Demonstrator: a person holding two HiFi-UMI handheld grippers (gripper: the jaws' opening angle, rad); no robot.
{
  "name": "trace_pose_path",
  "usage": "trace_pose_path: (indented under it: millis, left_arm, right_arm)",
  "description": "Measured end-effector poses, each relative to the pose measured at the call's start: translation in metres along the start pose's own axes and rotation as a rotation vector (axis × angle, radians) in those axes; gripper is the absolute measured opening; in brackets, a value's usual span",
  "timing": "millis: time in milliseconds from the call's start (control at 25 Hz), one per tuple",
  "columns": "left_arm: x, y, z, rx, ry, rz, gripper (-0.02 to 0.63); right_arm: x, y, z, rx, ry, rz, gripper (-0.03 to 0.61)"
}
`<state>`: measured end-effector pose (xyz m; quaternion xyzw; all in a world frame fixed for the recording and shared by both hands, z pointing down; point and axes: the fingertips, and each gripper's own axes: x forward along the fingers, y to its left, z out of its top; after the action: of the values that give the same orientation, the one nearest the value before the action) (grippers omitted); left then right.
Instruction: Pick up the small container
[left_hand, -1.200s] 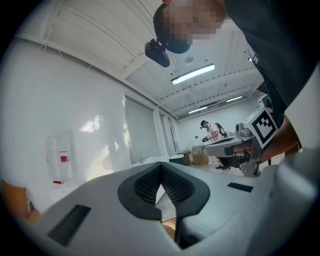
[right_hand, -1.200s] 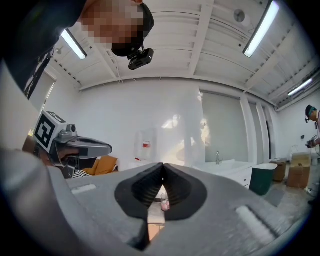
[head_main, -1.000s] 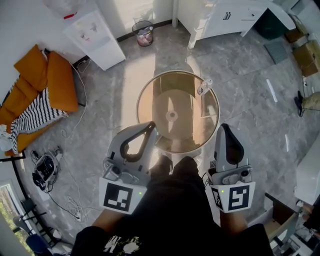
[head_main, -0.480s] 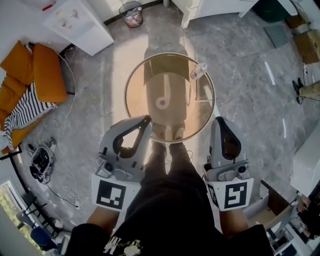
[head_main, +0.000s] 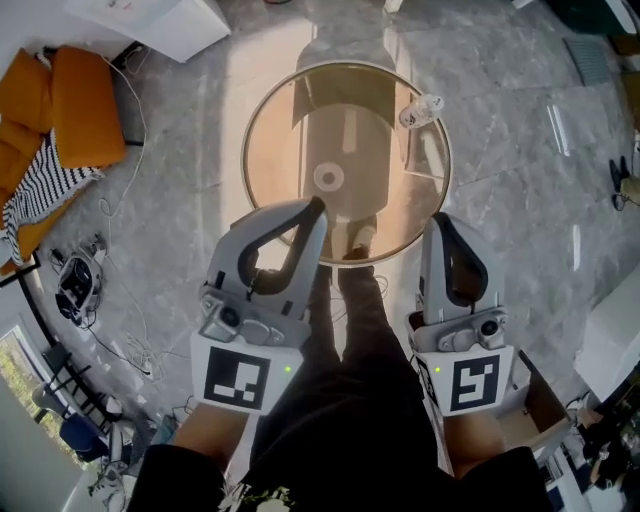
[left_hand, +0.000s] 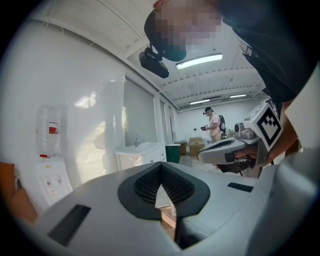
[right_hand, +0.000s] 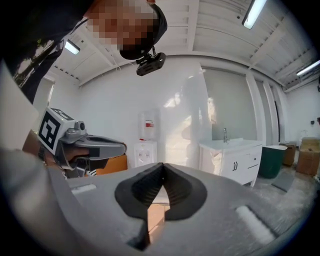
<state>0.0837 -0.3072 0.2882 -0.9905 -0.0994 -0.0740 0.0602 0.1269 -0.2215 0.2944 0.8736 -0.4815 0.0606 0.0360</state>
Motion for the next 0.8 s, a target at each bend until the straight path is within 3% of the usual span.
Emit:
trace_pose_path:
  millis: [120, 320, 520, 600, 640, 680, 800]
  left_arm:
    - [0.019, -0.001, -0.026, -0.004, 0.007, 0.022, 0.003]
    - [0.034, 0.001, -0.064, -0.034, 0.015, 0.028, 0.003]
    - [0.041, 0.008, -0.103, -0.054, 0.022, 0.021, 0.009]
    - [0.047, 0.004, -0.115, -0.058, 0.021, 0.019, 0.050]
    - [0.051, 0.001, -0.122, -0.061, 0.020, 0.018, 0.095]
    - [0.054, -0.001, -0.131, -0.063, 0.023, 0.016, 0.118]
    - [0.056, -0.001, -0.168, -0.060, 0.048, 0.007, 0.138]
  right_arm:
    - [0.011, -0.001, -0.032, -0.014, 0.024, 0.019, -0.004]
    - [0.031, -0.001, -0.070, 0.050, 0.022, 0.066, -0.003]
    - [0.049, 0.000, -0.101, 0.028, 0.012, 0.069, -0.002]
    - [0.050, -0.006, -0.117, 0.023, 0.019, 0.064, 0.000]
    - [0.050, -0.009, -0.125, 0.024, 0.022, 0.063, 0.023]
    - [0.051, -0.010, -0.134, 0.026, 0.027, 0.062, 0.088]
    - [0.060, -0.006, -0.169, 0.040, 0.049, 0.058, 0.095]
